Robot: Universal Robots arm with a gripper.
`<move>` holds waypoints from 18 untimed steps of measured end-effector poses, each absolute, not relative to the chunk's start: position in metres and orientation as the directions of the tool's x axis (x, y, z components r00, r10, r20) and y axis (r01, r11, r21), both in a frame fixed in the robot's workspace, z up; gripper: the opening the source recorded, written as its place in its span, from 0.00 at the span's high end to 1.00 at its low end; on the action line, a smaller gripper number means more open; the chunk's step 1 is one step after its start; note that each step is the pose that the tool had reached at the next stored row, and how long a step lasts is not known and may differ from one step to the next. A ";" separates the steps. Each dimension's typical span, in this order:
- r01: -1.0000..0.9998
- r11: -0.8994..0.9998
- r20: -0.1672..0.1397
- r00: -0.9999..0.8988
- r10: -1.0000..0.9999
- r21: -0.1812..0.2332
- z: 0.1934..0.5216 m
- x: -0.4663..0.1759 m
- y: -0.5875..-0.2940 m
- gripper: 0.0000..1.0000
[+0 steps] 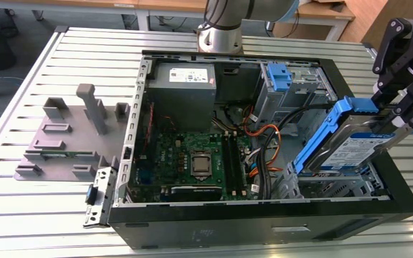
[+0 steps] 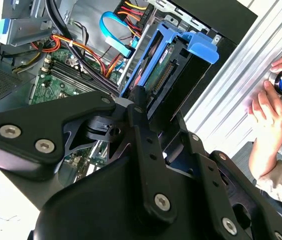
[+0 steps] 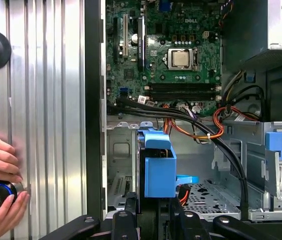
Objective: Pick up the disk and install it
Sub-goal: 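Insert the disk into the insertion slot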
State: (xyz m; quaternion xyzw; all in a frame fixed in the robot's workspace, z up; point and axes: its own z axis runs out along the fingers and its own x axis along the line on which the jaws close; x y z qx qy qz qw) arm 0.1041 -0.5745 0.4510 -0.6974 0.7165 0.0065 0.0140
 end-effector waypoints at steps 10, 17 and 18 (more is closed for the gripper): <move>-1.000 0.027 -0.029 -0.027 -0.999 -0.010 0.445 0.104 -0.574 0.65; -1.000 0.027 -0.029 -0.027 -0.999 -0.010 0.434 0.104 -0.574 0.65; -1.000 0.027 -0.029 -0.027 -0.999 -0.010 0.432 0.104 -0.574 0.65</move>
